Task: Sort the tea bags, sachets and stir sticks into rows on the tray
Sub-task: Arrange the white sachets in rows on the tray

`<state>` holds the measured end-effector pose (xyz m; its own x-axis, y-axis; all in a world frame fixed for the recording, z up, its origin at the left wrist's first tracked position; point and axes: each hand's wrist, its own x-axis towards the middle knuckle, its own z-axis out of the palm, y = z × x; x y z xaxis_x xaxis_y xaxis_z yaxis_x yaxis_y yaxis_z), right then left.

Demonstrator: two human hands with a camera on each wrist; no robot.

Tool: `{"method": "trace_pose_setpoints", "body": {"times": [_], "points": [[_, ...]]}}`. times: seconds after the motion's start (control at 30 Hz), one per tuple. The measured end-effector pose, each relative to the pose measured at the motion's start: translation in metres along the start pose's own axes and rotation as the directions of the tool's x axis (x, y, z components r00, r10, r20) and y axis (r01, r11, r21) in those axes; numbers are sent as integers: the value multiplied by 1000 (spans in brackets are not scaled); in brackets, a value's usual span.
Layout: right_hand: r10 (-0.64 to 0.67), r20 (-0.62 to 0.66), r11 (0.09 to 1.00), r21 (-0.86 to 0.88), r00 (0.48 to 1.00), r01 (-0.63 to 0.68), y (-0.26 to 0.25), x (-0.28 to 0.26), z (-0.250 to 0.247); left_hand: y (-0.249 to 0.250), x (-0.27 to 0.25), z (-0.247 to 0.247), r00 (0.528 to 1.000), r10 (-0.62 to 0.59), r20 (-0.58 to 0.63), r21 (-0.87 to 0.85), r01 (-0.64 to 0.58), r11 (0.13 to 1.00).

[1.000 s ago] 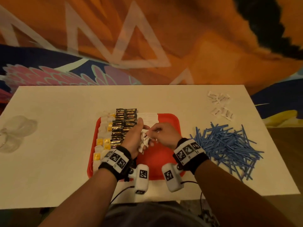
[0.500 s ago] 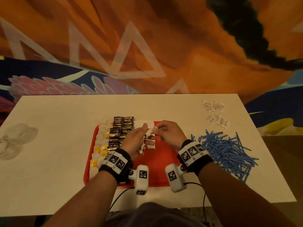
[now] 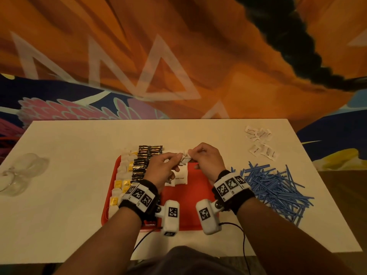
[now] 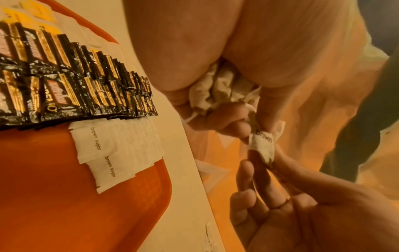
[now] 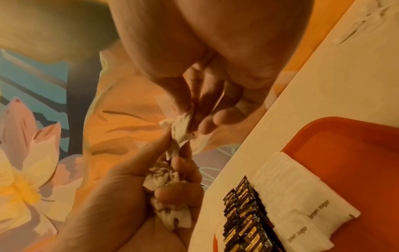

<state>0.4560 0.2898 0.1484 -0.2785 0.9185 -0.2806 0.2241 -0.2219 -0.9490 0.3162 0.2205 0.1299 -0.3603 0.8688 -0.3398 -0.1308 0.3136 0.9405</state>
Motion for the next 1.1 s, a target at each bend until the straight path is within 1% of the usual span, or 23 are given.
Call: {"method": "trace_pose_setpoints", "body": {"times": [0.1, 0.17, 0.23, 0.33, 0.37, 0.43, 0.5, 0.6, 0.67, 0.73, 0.8, 0.87, 0.93, 0.97, 1.03, 1.1], "points": [[15, -90, 996, 94, 996, -7, -1, -1, 4, 1, -1, 1, 1000, -12, 26, 38, 11, 999], [29, -120, 994, 109, 992, -16, -2, -2, 7, 2, -2, 2, 998, -31, 50, 67, 27, 997], [9, -91, 997, 79, 996, -2, -1, -2, 7, 3, -3, 2, 999, -22, 48, 98, 17, 995], [-42, -40, 999, -28, 998, 41, -3, -5, 7, 3, -3, 3, 998, 58, 24, 134, -60, 989], [-50, -43, 998, -46, 998, 48, -4, -5, 7, 3, -1, 3, 997, 80, 13, 126, -81, 989], [-56, -80, 997, -52, 995, 52, -2, -4, 6, 2, 3, 2, 996, 88, -28, 77, -86, 993], [-27, -84, 1000, -5, 996, 27, 2, -5, 5, 2, 7, 1, 994, 76, -82, 0, -76, 997], [25, -26, 994, 109, 999, -22, 7, -8, 6, 0, 9, 1, 990, 80, -112, -55, -87, 995], [42, -44, 980, 196, 998, -33, 9, -8, 7, -2, 7, 1, 994, 44, -100, -46, -49, 998], [63, -60, 948, 314, 996, -41, 8, -7, 7, -7, 7, -1, 998, -12, -54, -11, 11, 1000], [82, -32, 922, 383, 996, -63, 8, -6, 7, -11, 5, -1, 1000, -24, -7, -7, 24, 1000], [101, 23, 925, 367, 995, -103, 9, -7, 6, -14, 7, 0, 999, -24, -39, -60, 22, 998], [133, 82, 946, 287, 988, -151, 12, -7, 6, -15, 10, -1, 996, -23, -83, -98, 14, 995], [145, 101, 955, 244, 984, -166, 14, -6, 6, -14, 11, -2, 996, -11, -87, -94, 3, 996], [158, 110, 959, 219, 981, -179, 17, -3, 6, -12, 10, -2, 998, 18, -58, -53, -21, 998], [158, 71, 950, 263, 985, -171, 17, 1, 6, -10, 7, -1, 1000, 27, -9, -11, -27, 1000]]}}
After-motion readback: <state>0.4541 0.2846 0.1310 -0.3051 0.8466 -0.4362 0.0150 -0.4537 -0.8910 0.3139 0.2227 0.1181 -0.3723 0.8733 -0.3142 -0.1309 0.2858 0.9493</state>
